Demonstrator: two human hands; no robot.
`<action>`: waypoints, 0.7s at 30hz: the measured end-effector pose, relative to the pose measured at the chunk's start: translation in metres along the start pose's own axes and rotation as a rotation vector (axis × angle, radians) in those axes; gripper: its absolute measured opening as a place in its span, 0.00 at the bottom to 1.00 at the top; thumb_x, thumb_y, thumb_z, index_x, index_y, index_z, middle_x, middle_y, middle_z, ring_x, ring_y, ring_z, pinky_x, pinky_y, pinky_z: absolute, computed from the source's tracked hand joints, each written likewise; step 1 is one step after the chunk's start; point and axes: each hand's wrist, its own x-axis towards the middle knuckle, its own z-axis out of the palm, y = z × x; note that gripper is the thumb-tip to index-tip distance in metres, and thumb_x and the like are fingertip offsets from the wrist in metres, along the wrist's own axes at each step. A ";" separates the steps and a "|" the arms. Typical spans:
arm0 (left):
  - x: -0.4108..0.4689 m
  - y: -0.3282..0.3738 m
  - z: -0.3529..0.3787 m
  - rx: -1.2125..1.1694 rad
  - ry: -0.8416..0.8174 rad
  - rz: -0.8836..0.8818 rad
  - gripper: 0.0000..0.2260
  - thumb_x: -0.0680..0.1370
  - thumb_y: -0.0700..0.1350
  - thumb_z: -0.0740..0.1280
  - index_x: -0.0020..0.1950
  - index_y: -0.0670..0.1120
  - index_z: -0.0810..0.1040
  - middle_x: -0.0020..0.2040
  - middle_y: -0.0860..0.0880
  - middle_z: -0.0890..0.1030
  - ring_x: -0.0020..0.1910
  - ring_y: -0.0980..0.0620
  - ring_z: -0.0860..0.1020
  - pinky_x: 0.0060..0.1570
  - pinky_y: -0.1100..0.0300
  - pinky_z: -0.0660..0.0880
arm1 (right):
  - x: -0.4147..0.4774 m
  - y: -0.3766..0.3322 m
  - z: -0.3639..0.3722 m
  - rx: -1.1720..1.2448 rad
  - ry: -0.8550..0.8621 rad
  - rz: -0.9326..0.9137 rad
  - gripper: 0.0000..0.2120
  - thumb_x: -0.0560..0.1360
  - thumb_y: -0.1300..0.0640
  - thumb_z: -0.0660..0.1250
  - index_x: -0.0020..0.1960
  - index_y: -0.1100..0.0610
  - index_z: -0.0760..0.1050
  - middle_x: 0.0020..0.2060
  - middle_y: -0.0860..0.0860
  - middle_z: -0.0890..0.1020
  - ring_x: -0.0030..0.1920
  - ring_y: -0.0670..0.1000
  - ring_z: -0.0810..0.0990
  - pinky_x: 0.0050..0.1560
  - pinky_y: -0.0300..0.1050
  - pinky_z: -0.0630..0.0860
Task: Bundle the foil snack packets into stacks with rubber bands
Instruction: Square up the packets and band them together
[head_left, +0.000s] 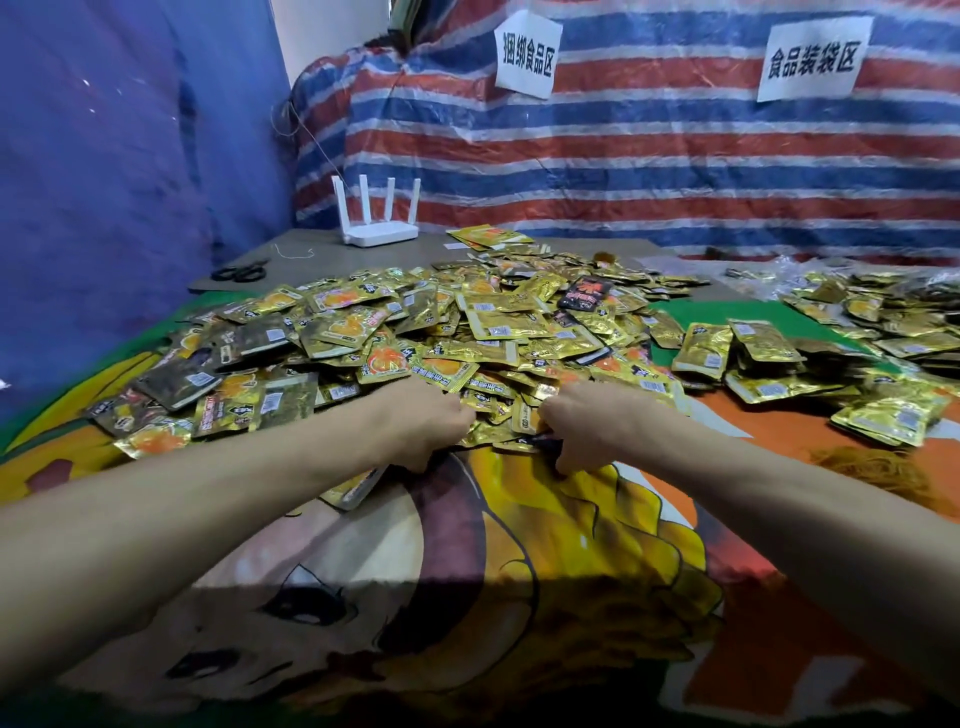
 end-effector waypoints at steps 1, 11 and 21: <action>0.003 0.005 0.001 -0.010 0.026 -0.016 0.22 0.75 0.42 0.69 0.67 0.40 0.67 0.58 0.43 0.77 0.48 0.41 0.78 0.34 0.54 0.64 | 0.000 -0.003 0.002 -0.017 0.035 -0.001 0.11 0.73 0.54 0.70 0.53 0.58 0.77 0.36 0.50 0.72 0.35 0.52 0.72 0.30 0.44 0.69; 0.005 0.015 0.029 0.060 0.182 -0.156 0.15 0.83 0.35 0.54 0.70 0.37 0.66 0.61 0.40 0.75 0.53 0.39 0.79 0.40 0.49 0.73 | -0.009 0.000 0.004 0.130 -0.016 0.036 0.16 0.74 0.53 0.70 0.58 0.59 0.72 0.47 0.55 0.78 0.44 0.56 0.78 0.36 0.49 0.76; 0.007 0.026 0.032 -0.089 0.216 -0.391 0.13 0.81 0.42 0.59 0.65 0.43 0.67 0.61 0.45 0.74 0.56 0.40 0.76 0.40 0.52 0.69 | -0.009 -0.005 0.006 0.121 0.038 -0.010 0.11 0.76 0.54 0.68 0.51 0.62 0.78 0.35 0.52 0.73 0.33 0.53 0.72 0.27 0.44 0.66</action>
